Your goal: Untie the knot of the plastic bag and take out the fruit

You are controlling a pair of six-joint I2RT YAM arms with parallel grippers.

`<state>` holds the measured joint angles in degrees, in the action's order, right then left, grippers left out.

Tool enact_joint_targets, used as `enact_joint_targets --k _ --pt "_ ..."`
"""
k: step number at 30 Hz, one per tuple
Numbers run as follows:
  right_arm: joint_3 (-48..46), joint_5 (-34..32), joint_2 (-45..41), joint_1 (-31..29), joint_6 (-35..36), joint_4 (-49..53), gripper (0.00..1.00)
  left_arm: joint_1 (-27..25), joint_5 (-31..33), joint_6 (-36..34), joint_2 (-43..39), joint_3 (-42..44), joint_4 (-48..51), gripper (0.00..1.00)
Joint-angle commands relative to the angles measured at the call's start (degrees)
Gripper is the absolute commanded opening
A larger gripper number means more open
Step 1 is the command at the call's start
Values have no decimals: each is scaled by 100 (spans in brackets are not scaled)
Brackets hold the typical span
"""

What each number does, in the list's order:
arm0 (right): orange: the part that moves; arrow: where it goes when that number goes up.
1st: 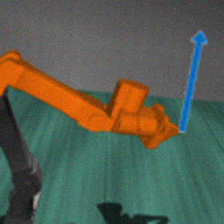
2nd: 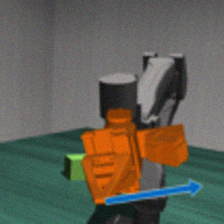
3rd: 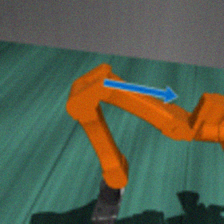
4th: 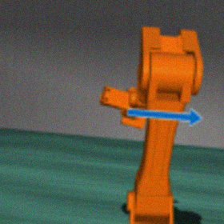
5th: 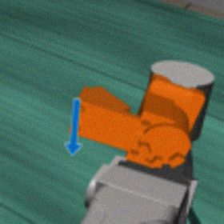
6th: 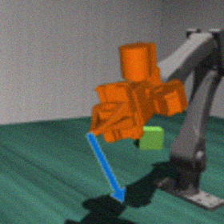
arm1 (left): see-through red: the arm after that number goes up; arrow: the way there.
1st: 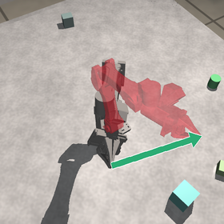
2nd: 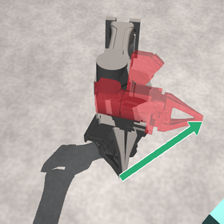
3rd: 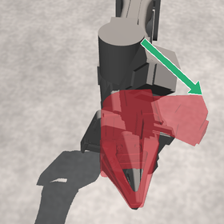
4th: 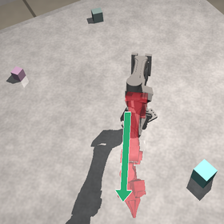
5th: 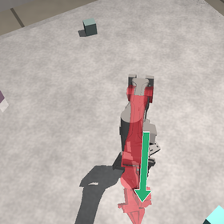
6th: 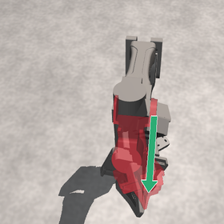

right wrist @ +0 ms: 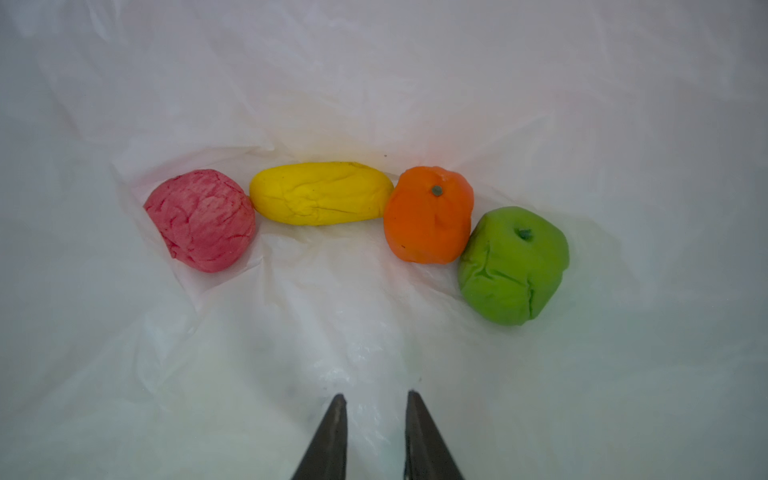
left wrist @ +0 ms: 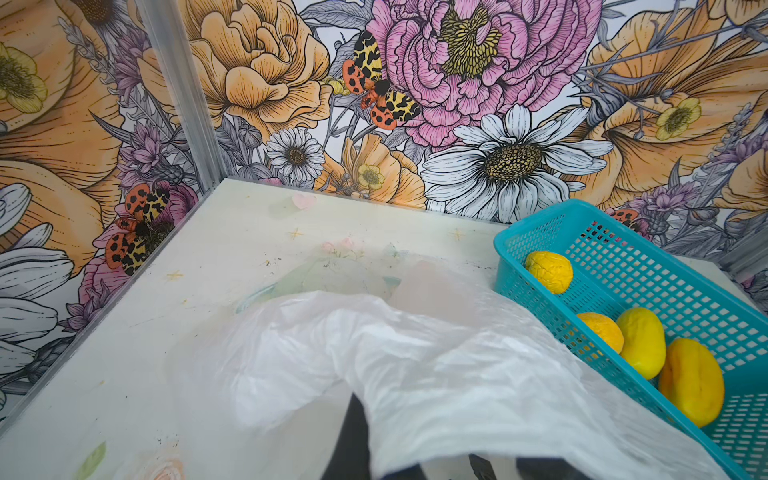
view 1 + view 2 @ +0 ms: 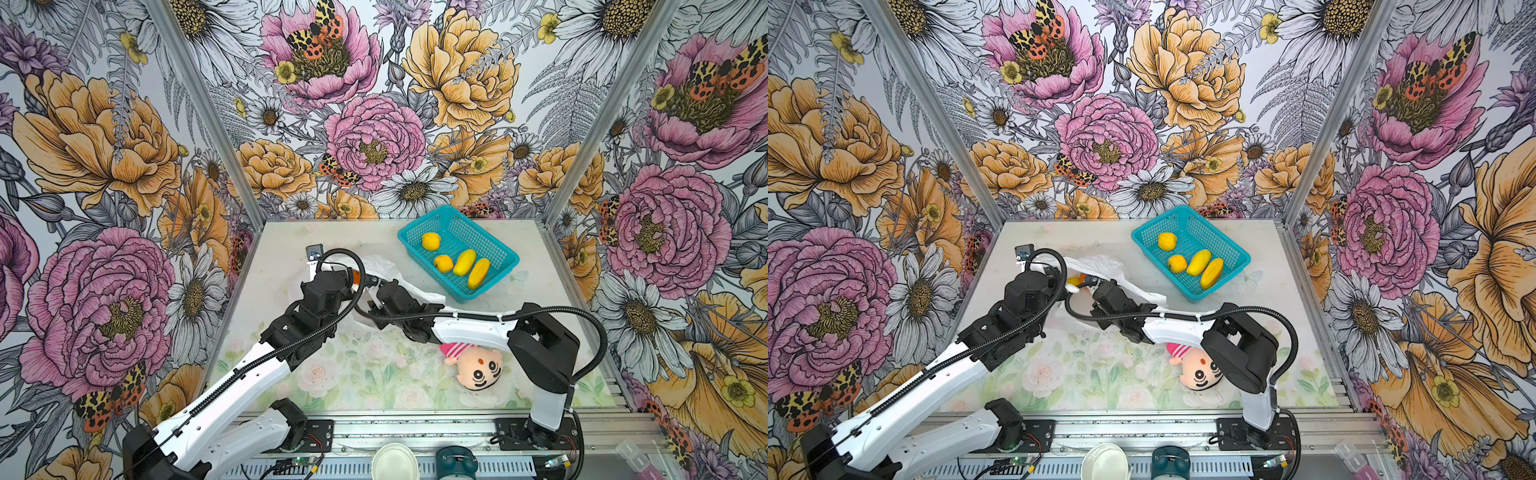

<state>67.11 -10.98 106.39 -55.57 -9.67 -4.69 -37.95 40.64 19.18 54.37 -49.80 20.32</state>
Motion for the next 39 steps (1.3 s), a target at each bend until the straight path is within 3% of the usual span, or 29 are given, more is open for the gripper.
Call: enact_joint_targets --k 1,6,12,19,27,32,39 --pt "-32 144 -188 -27 -99 -758 28 36 -21 51 -22 75 16 0" --pt "1022 -837 725 -46 -503 -30 49 36 -43 64 -58 80 20 0" --pt "2610 -1227 2025 -79 -1250 847 67 34 -40 77 -49 83 15 0" --pt "3148 -2023 2611 -42 -1411 1177 78 68 -83 86 46 72 12 0" --pt "3739 -1736 3152 181 -999 1224 79 82 -124 95 61 76 6 0" --pt "4076 -1051 3479 323 -1061 1259 76 94 -100 86 74 67 11 0" --pt "4180 -902 3570 432 -957 1260 56 96 -144 95 56 68 7 0"
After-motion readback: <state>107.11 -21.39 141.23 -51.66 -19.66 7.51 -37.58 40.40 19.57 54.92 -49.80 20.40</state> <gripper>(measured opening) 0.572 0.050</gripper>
